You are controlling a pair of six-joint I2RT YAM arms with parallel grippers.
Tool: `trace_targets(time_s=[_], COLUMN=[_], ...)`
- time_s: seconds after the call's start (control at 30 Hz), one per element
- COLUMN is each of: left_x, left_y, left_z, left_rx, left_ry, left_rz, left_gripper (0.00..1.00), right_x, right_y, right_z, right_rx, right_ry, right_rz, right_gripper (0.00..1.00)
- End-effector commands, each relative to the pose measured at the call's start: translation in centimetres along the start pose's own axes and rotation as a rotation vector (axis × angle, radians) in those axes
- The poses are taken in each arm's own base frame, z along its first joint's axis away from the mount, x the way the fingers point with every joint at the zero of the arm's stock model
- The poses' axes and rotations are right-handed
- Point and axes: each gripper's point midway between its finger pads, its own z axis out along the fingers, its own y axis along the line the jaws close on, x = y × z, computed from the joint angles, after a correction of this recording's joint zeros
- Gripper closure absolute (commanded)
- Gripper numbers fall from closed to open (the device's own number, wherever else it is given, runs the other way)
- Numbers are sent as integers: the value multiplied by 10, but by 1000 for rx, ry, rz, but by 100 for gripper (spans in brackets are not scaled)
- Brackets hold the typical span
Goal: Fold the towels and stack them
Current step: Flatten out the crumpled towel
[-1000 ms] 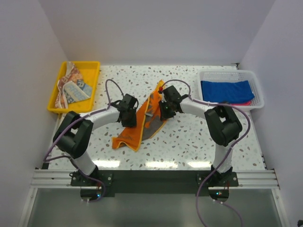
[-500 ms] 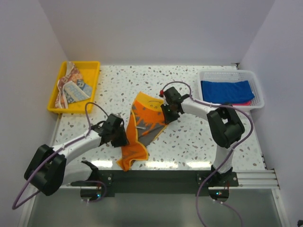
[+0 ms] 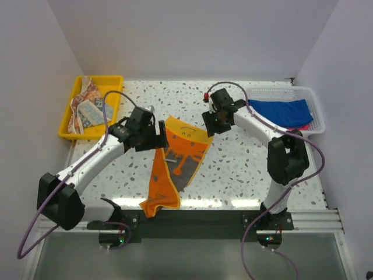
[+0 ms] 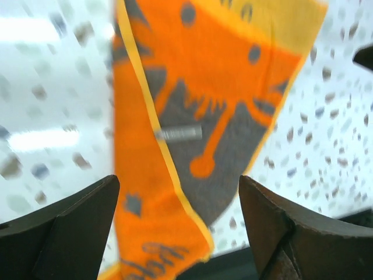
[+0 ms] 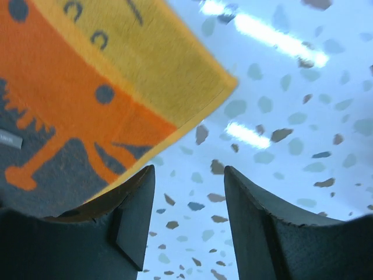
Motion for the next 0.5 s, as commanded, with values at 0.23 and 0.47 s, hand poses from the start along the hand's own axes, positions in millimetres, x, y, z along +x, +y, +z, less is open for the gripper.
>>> trace_targets(time_s=[0.23, 0.47], left_x=[-156, -195], left_y=[15, 23], left_z=[60, 109], left_rx=[-71, -141], left_ry=[-163, -144], left_rz=[337, 445], left_gripper=[8, 8], right_x=[-37, -32], right_y=[-28, -31], right_z=[30, 55], right_rx=[100, 112], right_ry=[-33, 6], right_rz=[57, 71], right_gripper=[49, 52])
